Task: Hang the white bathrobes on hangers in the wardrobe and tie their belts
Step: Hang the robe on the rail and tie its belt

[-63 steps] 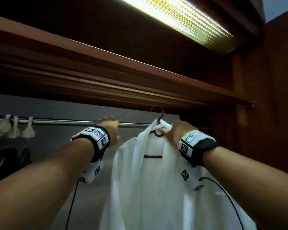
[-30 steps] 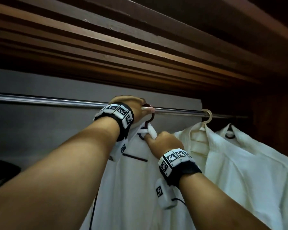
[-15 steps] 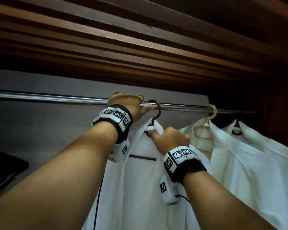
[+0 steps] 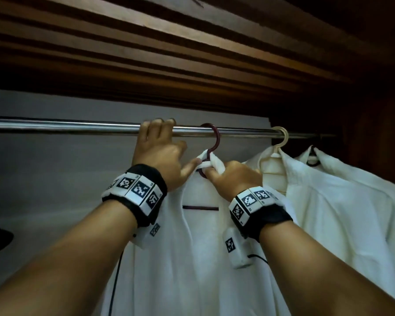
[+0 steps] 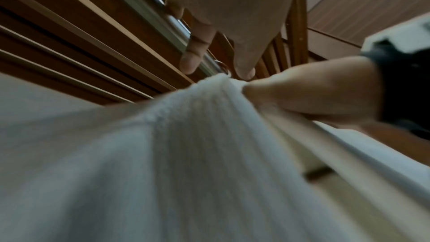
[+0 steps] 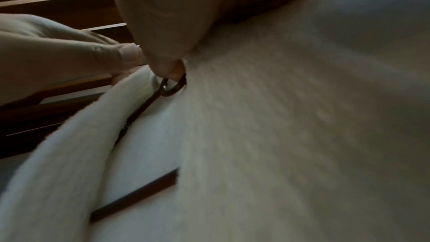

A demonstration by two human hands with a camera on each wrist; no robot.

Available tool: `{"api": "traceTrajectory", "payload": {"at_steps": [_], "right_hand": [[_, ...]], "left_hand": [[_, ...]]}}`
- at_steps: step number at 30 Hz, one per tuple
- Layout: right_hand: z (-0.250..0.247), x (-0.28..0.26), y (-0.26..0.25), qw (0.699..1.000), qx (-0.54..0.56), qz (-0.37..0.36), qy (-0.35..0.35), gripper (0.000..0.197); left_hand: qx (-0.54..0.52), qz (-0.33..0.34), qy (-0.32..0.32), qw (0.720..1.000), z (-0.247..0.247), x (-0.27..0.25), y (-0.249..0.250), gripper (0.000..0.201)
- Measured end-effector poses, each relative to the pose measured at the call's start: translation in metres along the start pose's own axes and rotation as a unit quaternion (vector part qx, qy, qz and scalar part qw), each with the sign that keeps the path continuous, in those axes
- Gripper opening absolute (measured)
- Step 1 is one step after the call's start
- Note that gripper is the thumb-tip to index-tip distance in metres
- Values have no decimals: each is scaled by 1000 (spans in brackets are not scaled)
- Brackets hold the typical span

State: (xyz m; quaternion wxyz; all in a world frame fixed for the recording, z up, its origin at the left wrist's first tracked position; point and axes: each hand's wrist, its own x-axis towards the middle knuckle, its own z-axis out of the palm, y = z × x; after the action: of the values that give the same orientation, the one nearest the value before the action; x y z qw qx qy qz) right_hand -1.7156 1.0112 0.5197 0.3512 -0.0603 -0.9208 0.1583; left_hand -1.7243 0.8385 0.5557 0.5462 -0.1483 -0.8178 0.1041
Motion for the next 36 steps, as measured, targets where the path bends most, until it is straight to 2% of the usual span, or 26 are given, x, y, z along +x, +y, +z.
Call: {"api": "traceTrajectory", "payload": {"at_steps": [3,6,8,11,16,18,20,22,24,25,27,28,30,34,36], "right_hand": [[-7,1,-1,999,13,-10,-44,53],[-9,0,-2,999,35,11,-31,50],[-7,1,-3,999,33,21,-18,46],[-8,-1,-5,999,21,19,-19,47],[-1,-3,-5,1000,3,-23,-1,50],[3,-2,-2,1000,14,-18,0,51],[4,-2,2,1000,3,-19,6,51],[5,-2,6,999,-14,-38,15,48],[9,-3,11,998,-5,-59,28,40],[11,-3,14,997,11,-70,37,35],[16,-2,23,995,45,-79,39,30],[17,-3,28,994,60,-77,39,31],[20,-4,38,993,77,-72,46,32],[29,-6,49,992,27,-81,89,32],[34,-10,48,989,-20,-81,121,49]], "left_hand": [[21,29,-40,999,4,-15,16,71],[43,53,-92,993,15,-20,26,48],[57,54,-85,993,20,-19,23,34],[38,59,-86,994,17,-15,19,32],[-35,11,-56,998,-3,10,34,31],[-69,53,-39,995,6,8,42,31],[-114,112,6,987,28,-4,40,28],[-221,141,9,965,47,-15,29,30],[-325,112,-15,939,61,-23,19,40],[-354,68,-11,933,64,-24,13,42],[-380,-18,-21,924,69,-20,6,30],[-376,-32,-43,925,70,-16,5,23],[-336,-12,-88,938,71,-11,5,19],[-302,20,-119,946,75,-12,10,32],[-297,16,-115,948,80,-15,12,32]]}}
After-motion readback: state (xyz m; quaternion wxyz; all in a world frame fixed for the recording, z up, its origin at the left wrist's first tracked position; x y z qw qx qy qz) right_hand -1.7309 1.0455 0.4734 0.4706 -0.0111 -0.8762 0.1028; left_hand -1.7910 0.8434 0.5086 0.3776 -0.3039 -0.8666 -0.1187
